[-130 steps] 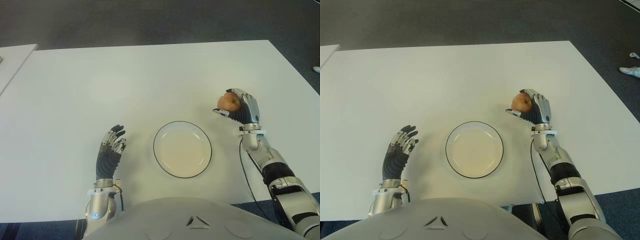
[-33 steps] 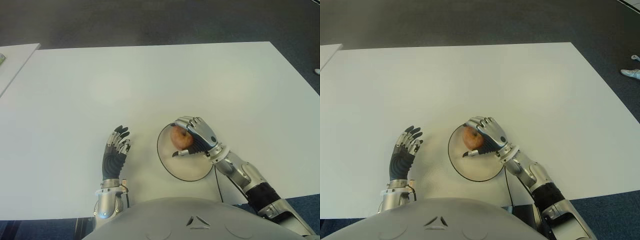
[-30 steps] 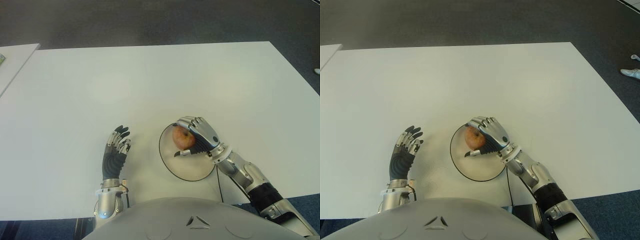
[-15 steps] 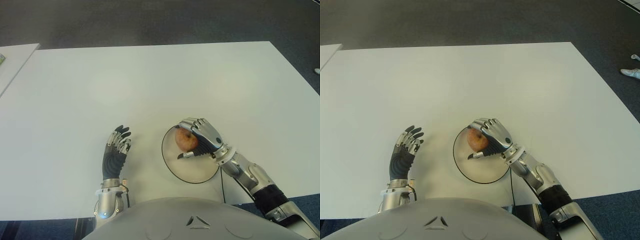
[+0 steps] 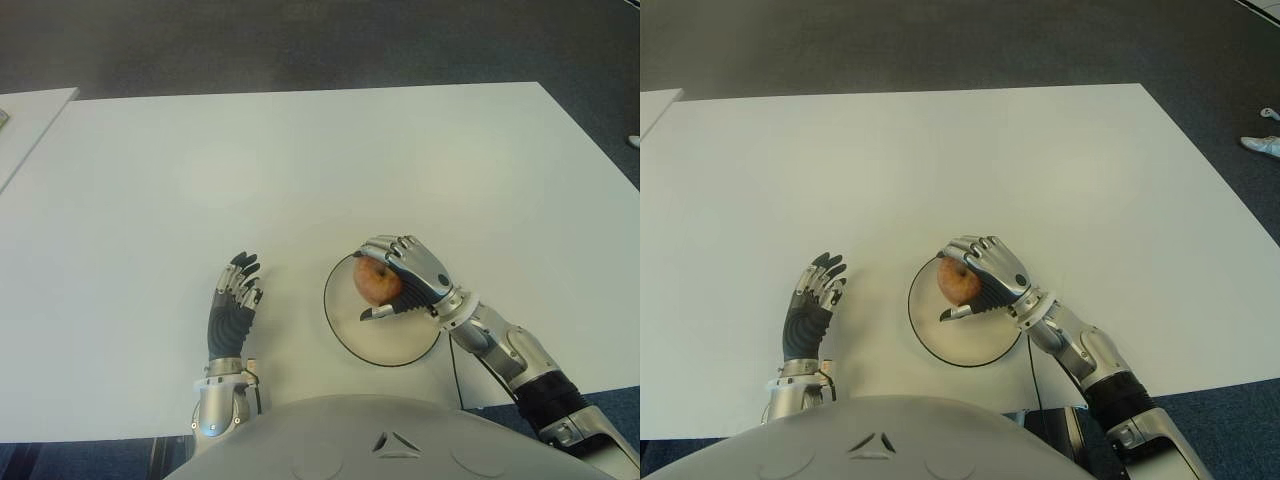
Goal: Put the apples into the plate.
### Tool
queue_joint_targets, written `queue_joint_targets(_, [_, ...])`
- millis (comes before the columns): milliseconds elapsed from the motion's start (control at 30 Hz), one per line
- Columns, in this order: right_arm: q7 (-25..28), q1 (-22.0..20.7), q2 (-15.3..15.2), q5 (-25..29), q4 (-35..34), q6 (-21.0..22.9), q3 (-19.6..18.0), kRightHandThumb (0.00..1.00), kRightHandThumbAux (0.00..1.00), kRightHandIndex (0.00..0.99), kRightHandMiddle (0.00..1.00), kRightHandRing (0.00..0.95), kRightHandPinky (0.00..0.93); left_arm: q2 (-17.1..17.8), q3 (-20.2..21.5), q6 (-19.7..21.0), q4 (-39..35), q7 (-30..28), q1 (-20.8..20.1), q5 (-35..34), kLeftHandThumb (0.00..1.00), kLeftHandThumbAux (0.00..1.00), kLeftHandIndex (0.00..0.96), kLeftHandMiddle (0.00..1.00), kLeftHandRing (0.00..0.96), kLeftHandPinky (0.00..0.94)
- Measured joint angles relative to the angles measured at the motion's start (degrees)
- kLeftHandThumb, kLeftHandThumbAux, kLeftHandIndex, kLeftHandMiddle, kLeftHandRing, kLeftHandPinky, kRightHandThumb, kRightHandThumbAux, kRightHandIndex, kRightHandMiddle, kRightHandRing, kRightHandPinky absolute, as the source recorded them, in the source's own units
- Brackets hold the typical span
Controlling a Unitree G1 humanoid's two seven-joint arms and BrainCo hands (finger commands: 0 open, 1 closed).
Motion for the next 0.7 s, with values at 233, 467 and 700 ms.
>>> queue_joint_targets(233, [2.35,0.29,-0.48,0.12,-0.82,0.43,-0.89,0.168,0.326,0.132,0.151,0.094,0.040,-0.15,-0.20,-0.40,1.14,0.40,-0.63,0.60,0.186,0.628,0.152,0.178,0.191,0.205])
queue_joint_targets(467, [3.65,0.75,-0.27,0.08,-1.68,1.18,-1.49,0.177,0.243,0.044,0.039,0.013,0.003,-0.21,-0.22,-0.40,1.83,0.41,-0.94,0.74,0.189,0.627,0.149,0.171,0.183,0.201])
queue_joint_targets(700, [3.93,0.60,-0.13,-0.01,-3.15,1.67,-2.10,0.176,0.160,0.003,0.002,0.000,0.000,-0.25,-0.22,-0.40,2.67,0.41,-1.13,0.63,0.183,0.630,0.142,0.168,0.182,0.198])
